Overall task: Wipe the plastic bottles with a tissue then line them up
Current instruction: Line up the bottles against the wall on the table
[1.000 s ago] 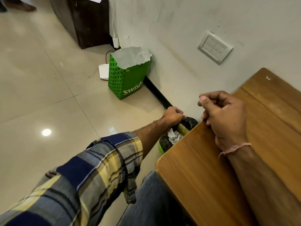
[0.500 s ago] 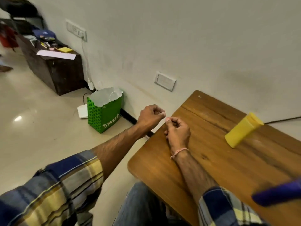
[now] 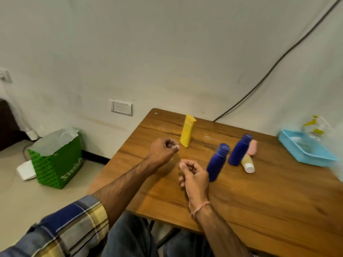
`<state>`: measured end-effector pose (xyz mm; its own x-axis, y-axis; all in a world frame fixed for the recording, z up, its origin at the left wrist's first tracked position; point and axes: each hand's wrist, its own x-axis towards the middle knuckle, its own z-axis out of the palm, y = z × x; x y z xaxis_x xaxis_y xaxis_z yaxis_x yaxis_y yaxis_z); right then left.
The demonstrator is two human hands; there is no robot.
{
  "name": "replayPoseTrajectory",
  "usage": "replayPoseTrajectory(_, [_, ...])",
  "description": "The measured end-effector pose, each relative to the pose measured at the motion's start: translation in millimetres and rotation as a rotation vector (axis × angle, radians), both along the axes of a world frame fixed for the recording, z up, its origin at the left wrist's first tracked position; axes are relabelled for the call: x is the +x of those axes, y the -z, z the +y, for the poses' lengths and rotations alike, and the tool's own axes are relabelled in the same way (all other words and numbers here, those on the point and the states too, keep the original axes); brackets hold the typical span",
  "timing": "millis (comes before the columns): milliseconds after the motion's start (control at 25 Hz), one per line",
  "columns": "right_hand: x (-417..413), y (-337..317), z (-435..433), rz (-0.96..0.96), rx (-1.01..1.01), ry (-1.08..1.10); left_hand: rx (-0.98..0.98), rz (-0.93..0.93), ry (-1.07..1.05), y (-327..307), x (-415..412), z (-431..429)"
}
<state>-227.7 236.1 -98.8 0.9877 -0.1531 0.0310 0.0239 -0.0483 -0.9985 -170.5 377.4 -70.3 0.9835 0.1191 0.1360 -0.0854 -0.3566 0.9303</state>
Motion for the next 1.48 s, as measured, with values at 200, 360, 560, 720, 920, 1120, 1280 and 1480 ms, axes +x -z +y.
replayPoseTrajectory(200, [-40.1,9.5,-78.0,0.049,0.072,0.213,0.012,0.121,0.168,-1.2,-19.1,-62.5])
replayPoseTrajectory(360, [-26.6,1.4,-132.3,0.073,0.074,0.438,0.074,0.194,0.257,5.9,-26.8,-83.5])
replayPoseTrajectory(560, [23.2,-31.1,-167.3,0.033,-0.233,0.424,0.203,0.187,0.316,13.5,-17.4,-112.6])
replayPoseTrajectory(720, [78.8,-63.3,-185.1,0.072,-0.525,0.292,0.174,0.182,0.264,8.1,10.2,-126.9])
replayPoseTrajectory(920, [128.4,-67.6,-194.3,0.176,-0.826,0.054,0.095,0.12,0.225,-36.9,92.3,-144.0])
replayPoseTrajectory(1120, [180.4,-76.6,-202.3,0.042,-0.664,0.039,0.079,0.162,0.235,-71.3,191.8,-162.8])
replayPoseTrajectory(1280, [260.5,-90.3,-207.8,-0.035,-0.633,0.127,0.158,0.326,0.192,-55.1,257.3,-169.8])
replayPoseTrajectory(1480, [332.0,-75.2,-202.4,-0.016,-0.739,0.085,0.196,0.481,0.146,-34.3,301.5,-173.9])
